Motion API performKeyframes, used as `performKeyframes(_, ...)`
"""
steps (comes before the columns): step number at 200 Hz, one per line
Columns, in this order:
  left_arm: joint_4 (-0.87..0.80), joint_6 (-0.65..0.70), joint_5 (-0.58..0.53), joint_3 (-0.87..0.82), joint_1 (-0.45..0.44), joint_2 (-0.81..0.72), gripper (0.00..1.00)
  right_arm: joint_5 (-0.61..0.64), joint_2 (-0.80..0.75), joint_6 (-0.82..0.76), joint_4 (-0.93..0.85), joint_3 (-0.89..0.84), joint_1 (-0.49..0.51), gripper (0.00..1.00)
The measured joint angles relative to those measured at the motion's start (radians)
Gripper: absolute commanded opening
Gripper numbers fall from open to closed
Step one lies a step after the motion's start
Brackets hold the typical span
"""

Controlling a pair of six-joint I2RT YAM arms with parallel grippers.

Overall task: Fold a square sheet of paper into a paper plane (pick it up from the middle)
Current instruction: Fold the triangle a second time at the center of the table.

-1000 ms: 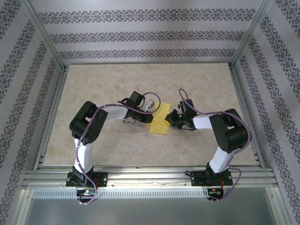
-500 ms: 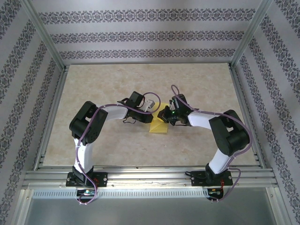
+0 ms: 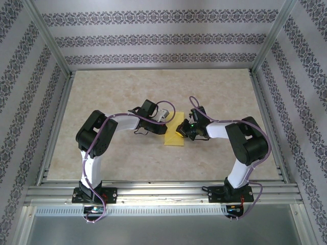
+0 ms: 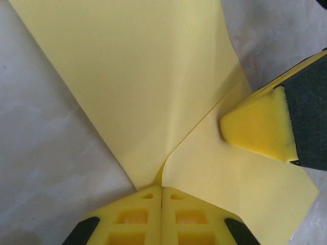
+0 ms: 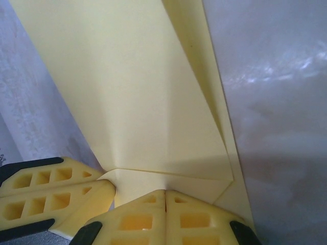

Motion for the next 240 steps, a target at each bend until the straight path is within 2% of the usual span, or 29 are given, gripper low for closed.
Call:
performKeyframes(17,-0.01,-0.001,0.0,0.002,-0.002,-0.003,0.17,-0.001,0.0,-0.01,0.008,-0.004,-0.003,0.0)
performKeyframes(29,-0.024,-0.001,-0.008,0.002,-0.006,-0.014,0.28,-0.003,0.0,-0.016,0.012,-0.006,-0.004,0.0)
performKeyframes(51,-0.056,-0.024,-0.039,-0.005,-0.012,-0.059,0.3,-0.006,0.0,-0.032,0.014,-0.007,-0.006,0.0)
performKeyframes(63,-0.058,-0.043,-0.05,-0.018,-0.013,-0.098,0.28,-0.011,0.0,-0.037,0.015,-0.008,-0.01,0.0)
performKeyframes(95,-0.028,-0.13,-0.022,-0.076,-0.014,-0.203,0.08,-0.015,0.0,-0.04,0.014,-0.008,-0.015,0.0)
performKeyframes(162,0.014,-0.272,0.053,-0.078,-0.132,-0.19,0.05,-0.018,0.0,-0.045,0.014,-0.008,-0.017,0.0)
performKeyframes(240,0.01,-0.294,0.028,-0.058,-0.137,-0.068,0.05,-0.018,0.0,-0.048,0.014,-0.009,-0.017,0.0)
